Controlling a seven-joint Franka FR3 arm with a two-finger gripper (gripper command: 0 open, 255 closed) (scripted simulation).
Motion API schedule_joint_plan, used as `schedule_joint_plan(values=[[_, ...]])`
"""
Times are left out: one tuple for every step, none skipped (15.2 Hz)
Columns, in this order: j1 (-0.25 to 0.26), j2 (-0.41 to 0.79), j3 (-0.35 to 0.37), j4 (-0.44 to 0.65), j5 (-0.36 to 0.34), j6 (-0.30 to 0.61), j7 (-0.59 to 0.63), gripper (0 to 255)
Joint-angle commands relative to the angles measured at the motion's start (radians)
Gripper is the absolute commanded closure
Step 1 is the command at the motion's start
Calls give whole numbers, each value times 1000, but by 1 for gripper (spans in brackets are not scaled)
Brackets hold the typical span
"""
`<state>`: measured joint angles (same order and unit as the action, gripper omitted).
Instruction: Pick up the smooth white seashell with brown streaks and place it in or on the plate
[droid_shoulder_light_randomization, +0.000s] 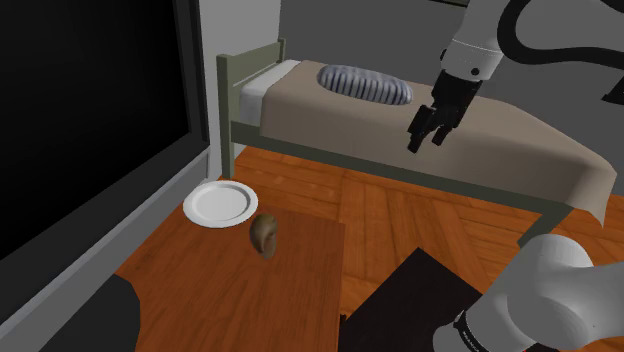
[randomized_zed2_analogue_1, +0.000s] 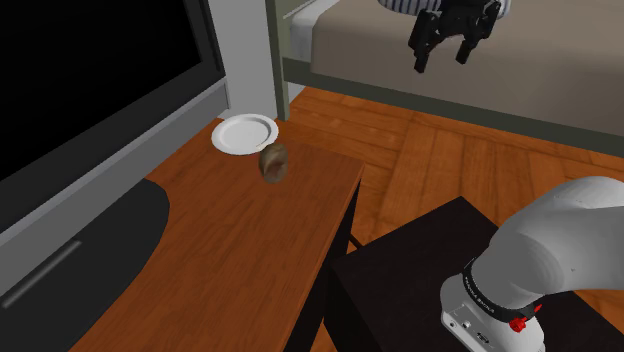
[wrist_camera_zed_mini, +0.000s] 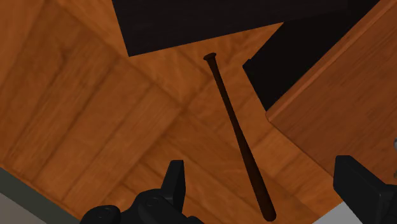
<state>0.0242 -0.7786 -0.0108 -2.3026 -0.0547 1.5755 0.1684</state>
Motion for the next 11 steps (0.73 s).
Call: schedule_joint_plan(values=[[0,0,0,0,0,0,0,0],[5,8,17,-14,12,21,21,0],[11,17,34,-28,23,43,43,0],[16,27,50,-40,35,65,64,0],[22,39,67,-51,46,88,85,0],[27,52,85,-60,57,110,106,0],[32,67,102,-69,67,133,127,0],[38,83,119,-76,77,156,148,0],[43,100,136,-81,86,180,168,0],[48,119,153,-86,95,203,189,0],[53,139,170,-89,104,227,210,0]])
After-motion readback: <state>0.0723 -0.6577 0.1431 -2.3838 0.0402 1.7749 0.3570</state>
